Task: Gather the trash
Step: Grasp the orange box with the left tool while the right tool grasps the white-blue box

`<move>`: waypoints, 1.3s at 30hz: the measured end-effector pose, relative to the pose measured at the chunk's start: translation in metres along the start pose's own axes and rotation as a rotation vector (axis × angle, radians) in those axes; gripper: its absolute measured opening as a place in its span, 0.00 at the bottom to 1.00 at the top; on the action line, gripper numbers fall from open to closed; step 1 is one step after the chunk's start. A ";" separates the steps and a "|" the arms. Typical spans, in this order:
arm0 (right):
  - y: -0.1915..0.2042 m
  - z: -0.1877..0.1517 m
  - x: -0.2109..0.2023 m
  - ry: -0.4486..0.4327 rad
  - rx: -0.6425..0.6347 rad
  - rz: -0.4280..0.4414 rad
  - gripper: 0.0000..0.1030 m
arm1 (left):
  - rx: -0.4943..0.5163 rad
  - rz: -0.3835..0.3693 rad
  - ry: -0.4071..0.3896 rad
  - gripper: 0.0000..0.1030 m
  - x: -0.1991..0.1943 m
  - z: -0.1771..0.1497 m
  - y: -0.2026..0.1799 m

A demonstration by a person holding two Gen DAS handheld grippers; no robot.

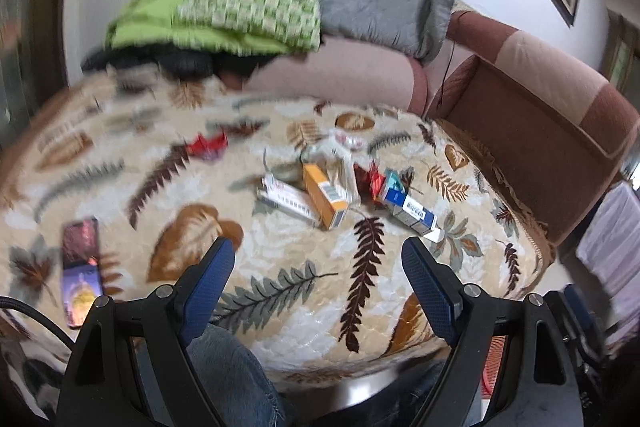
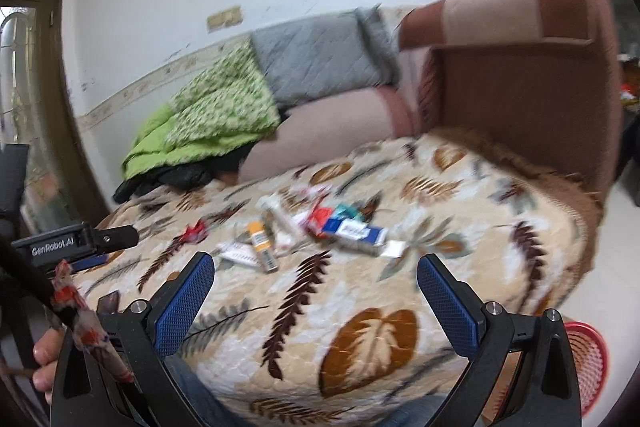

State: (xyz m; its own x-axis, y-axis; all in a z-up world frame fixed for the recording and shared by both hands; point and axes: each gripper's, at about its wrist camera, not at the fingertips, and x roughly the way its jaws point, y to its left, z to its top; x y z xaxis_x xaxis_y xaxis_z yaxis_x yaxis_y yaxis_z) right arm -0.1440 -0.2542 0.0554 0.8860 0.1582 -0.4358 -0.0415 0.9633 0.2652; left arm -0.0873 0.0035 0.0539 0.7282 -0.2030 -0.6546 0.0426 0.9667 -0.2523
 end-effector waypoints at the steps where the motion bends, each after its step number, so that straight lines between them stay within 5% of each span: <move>1: -0.001 0.001 0.009 0.013 -0.008 -0.004 1.00 | -0.020 -0.025 0.043 0.82 0.013 0.004 0.007; 5: -0.017 0.005 0.056 0.096 0.059 0.043 1.00 | -0.090 -0.093 0.165 0.82 0.056 0.017 0.028; 11: -0.043 0.015 0.127 0.162 0.122 0.149 0.99 | -0.141 -0.100 0.277 0.82 0.121 0.049 0.031; 19: -0.075 0.033 0.225 0.260 0.070 0.188 0.93 | -0.086 0.042 0.421 0.82 0.233 0.081 0.003; 23: -0.082 0.033 0.268 0.336 0.002 0.196 0.93 | -0.045 0.046 0.458 0.81 0.269 0.077 -0.005; 26: -0.083 0.023 0.285 0.384 -0.043 0.245 0.93 | -0.028 0.090 0.481 0.72 0.281 0.075 0.002; 30: -0.078 0.008 0.291 0.420 -0.126 0.192 0.93 | -0.084 0.077 0.511 0.51 0.289 0.073 0.013; 33: -0.074 0.002 0.288 0.433 -0.179 0.186 0.79 | -0.069 0.076 0.533 0.31 0.293 0.070 0.012; 36: -0.072 0.001 0.285 0.443 -0.213 0.157 0.73 | -0.074 0.046 0.533 0.26 0.291 0.068 0.007; 37: -0.072 0.001 0.284 0.444 -0.218 0.154 0.45 | -0.066 0.048 0.523 0.26 0.289 0.069 0.006; 39: -0.073 0.005 0.278 0.445 -0.184 0.169 0.34 | -0.055 0.036 0.503 0.26 0.283 0.071 0.004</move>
State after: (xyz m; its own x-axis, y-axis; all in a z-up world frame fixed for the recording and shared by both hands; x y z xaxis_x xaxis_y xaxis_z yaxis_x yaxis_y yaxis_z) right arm 0.1077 -0.2815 -0.0803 0.5786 0.3540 -0.7348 -0.2836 0.9320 0.2257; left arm 0.1677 -0.0389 -0.0818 0.3083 -0.2327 -0.9224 -0.0219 0.9676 -0.2515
